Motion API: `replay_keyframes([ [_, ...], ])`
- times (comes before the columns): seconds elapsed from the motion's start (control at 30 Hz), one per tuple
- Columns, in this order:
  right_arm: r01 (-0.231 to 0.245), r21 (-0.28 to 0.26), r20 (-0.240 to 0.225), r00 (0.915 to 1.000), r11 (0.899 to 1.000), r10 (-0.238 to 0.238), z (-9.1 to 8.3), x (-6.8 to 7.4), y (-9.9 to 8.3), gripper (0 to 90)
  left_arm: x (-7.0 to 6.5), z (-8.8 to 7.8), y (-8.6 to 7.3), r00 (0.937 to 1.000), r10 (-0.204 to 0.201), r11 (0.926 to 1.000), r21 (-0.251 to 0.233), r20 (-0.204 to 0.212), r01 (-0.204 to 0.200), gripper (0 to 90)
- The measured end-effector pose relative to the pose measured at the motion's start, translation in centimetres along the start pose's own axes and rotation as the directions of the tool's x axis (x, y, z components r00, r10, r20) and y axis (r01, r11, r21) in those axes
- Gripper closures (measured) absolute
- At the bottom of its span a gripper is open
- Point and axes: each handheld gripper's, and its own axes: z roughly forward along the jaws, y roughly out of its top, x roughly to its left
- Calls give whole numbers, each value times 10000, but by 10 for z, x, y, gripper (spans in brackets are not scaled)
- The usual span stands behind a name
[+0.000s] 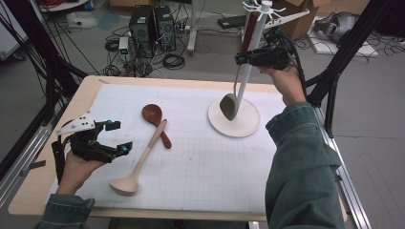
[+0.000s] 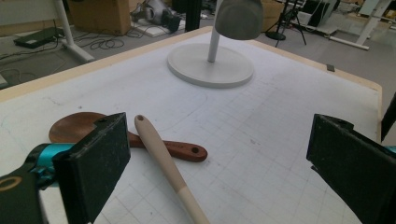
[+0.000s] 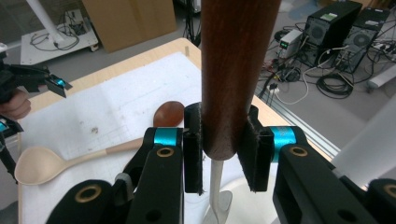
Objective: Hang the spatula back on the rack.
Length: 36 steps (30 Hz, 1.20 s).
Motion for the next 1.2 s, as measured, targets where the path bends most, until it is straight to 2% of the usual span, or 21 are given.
replay_keyframes([
  [0.2,0,10,250,9997,10000,0,-2,-1,-6,731,0,1,0,10000,30,10000,19,22,-30,67],
  [0.33,-24,-102,259,9997,9999,27,-4,1,-5,731,0,0,0,10000,4,10000,-42,4,-4,67],
  [0.6,78,51,460,9989,10000,-81,2,8,2,733,1,-2,0,10000,-9,10000,-71,-13,9,67],
  [0.83,96,54,715,9974,9999,-100,7,14,15,733,2,-3,0,10000,-59,9999,-119,-34,59,67],
  [1.0,83,99,869,9962,9999,-92,6,15,18,733,2,-4,0,10000,-60,9999,-145,-12,59,67],
  [1.2,7,115,775,9970,9999,-16,1,14,15,732,2,-4,0,10000,-56,9999,-161,-19,56,67],
])
